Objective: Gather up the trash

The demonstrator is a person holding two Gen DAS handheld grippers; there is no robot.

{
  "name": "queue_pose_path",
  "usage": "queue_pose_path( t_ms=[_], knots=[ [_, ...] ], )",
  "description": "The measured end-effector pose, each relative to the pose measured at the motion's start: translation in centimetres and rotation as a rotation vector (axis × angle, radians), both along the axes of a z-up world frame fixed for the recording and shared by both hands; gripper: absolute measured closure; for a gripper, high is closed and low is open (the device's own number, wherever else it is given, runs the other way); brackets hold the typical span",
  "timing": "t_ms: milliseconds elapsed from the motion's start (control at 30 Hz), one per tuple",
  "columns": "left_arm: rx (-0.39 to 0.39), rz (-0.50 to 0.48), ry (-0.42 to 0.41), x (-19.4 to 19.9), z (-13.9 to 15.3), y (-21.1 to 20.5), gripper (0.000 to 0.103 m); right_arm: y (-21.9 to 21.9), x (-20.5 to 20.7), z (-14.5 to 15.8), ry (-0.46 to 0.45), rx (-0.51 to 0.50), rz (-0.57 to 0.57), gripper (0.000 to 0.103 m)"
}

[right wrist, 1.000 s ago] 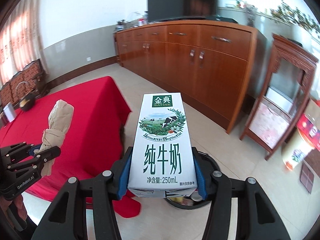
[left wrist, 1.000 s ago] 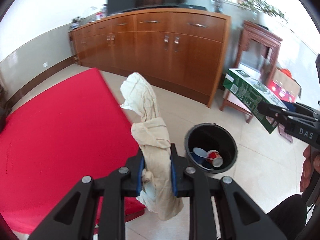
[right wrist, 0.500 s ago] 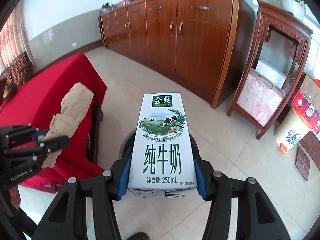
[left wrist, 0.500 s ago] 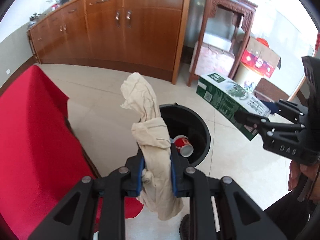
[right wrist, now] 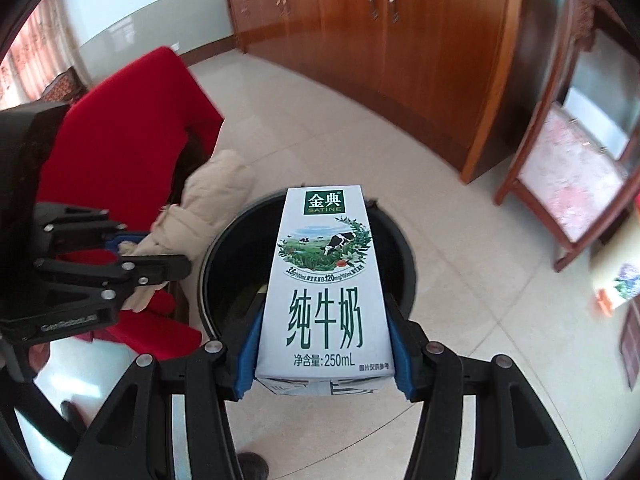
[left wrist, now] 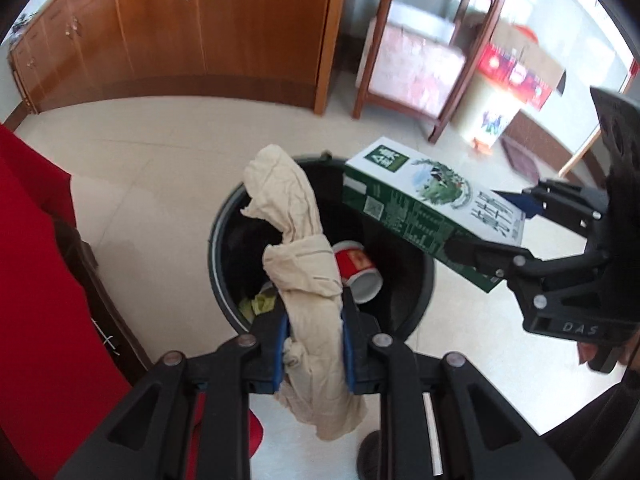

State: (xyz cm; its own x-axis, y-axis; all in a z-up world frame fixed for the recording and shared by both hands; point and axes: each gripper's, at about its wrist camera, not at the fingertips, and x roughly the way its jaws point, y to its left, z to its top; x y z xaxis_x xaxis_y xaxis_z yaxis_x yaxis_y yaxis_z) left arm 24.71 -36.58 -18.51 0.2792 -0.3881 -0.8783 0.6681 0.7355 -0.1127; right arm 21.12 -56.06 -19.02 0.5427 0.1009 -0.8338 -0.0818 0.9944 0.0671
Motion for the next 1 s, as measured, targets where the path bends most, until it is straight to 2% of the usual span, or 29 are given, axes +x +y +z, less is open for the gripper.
queue_pose_path(
  t_ms=[200, 233, 267, 300, 333, 367, 467, 600, 767, 1000],
  knots=[
    [0.005, 0.020, 0.104, 1.6, -2.9, -0.9, 0.077, -0.2, 2.3, -3.0, 0.052, 0.000, 0.088, 0.046],
    [-0.006, 0.018, 0.108, 1.8, -3.1, -1.1, 0.071, -0.2, 2.8, -3.5, 0.057, 0.007, 0.098, 0.045],
    [-0.018, 0.018, 0.105, 1.8, -3.1, -1.0, 0.051, -0.3, 3.0, -3.8, 0.050, 0.009, 0.092, 0.039],
    [-0.009, 0.038, 0.085, 2.0, -3.1, -0.8, 0.036, -0.9, 3.4, -4.2, 0.041, 0.018, 0.053, 0.009],
    [0.020, 0.089, 0.044, 2.0, -2.9, -0.5, 0.013, -2.1, 3.7, -4.6, 0.046, 0.024, -0.030, 0.000],
    [0.019, 0.132, 0.022, 2.0, -2.6, 0.1, 0.007, -2.9, 3.6, -4.6, 0.046, 0.036, -0.087, 0.000],
    [0.050, 0.212, -0.007, 1.3, -1.9, 1.0, 0.006, -5.4, 3.2, -4.2, 0.046, 0.059, -0.236, 0.000],
    [0.116, 0.288, -0.150, -1.0, 0.2, 1.3, 0.002, -5.6, 2.0, -3.6, 0.041, 0.024, -0.364, 0.000],
    [0.104, 0.358, -0.242, -4.6, 4.1, 2.8, 0.002, -2.8, 0.4, -0.9, -0.003, -0.018, -0.346, 0.000],
    [0.065, 0.410, -0.271, -6.7, 9.1, 8.2, 0.002, 1.7, -3.7, 4.8, -0.098, -0.046, -0.326, 0.000]
  ],
)
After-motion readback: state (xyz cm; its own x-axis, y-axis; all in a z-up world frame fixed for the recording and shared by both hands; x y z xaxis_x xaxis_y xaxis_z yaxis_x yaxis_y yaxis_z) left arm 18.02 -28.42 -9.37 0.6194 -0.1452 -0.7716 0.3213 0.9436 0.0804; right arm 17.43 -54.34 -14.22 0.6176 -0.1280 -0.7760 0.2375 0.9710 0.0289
